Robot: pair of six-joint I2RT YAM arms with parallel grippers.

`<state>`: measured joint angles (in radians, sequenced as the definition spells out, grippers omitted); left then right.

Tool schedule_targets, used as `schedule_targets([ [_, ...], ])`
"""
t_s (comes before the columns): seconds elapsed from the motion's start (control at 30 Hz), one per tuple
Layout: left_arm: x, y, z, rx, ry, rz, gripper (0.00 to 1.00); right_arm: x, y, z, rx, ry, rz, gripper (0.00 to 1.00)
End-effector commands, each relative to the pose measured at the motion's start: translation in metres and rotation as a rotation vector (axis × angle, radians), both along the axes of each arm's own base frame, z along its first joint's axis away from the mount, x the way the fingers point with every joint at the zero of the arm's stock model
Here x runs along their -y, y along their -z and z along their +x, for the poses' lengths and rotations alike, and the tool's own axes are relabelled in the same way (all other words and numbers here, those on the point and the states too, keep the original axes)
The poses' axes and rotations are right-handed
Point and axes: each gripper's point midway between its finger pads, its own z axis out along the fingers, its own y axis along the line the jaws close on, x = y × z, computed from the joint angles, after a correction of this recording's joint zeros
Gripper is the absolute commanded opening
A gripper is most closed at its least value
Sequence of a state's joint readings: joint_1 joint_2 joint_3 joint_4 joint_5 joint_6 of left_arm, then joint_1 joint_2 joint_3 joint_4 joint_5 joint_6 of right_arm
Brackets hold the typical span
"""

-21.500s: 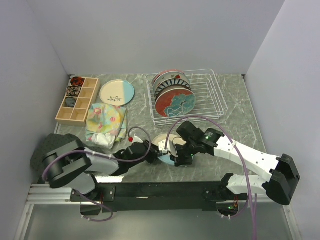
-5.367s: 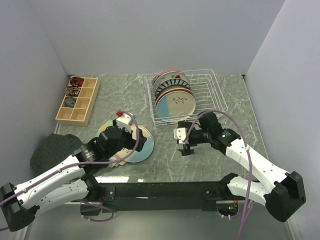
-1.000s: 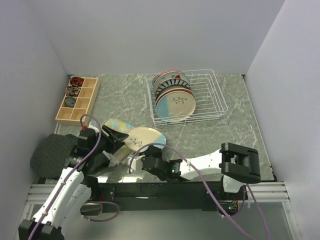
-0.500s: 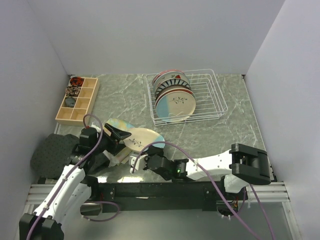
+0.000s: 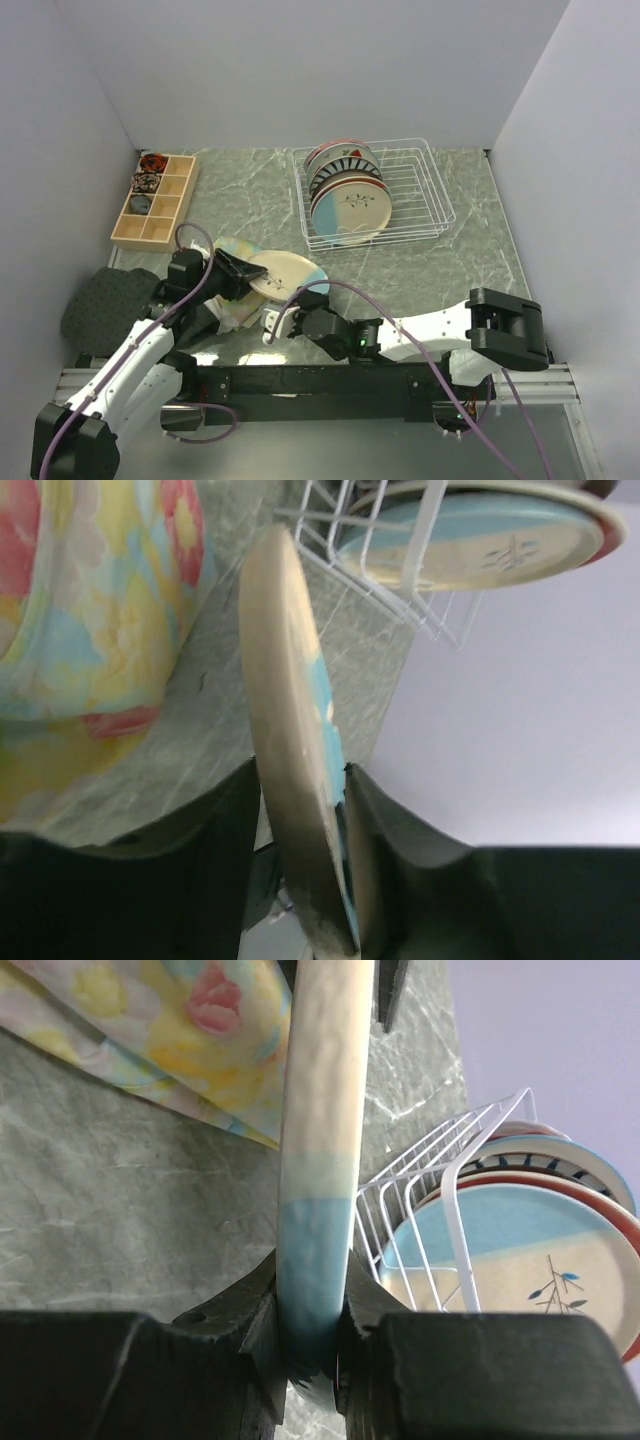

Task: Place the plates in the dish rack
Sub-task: Pass the plate from the right arm to the left

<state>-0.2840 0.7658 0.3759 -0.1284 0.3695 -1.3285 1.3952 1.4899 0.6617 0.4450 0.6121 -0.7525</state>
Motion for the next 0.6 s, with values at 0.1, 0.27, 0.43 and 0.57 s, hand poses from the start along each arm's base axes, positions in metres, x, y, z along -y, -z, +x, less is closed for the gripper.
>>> schedule_targets([
  [0.1,0.0,-0.05,0.016,0.214,-0.022,-0.03,0.01,-0.013,-0.065,-0.015,0.071,-0.031,0.224,0.1],
  [0.27,-0.014,-0.073,0.014,0.311,-0.031,0.099,0.01,-0.009,-0.041,-0.041,-0.055,-0.195,0.009,1.0],
  [0.43,-0.029,-0.093,0.011,0.414,-0.009,0.271,0.01,-0.002,-0.051,-0.071,-0.136,-0.406,-0.074,1.0],
  [0.57,-0.036,-0.106,0.008,0.474,0.04,0.394,0.01,0.028,-0.051,-0.084,-0.231,-0.542,-0.182,1.0],
])
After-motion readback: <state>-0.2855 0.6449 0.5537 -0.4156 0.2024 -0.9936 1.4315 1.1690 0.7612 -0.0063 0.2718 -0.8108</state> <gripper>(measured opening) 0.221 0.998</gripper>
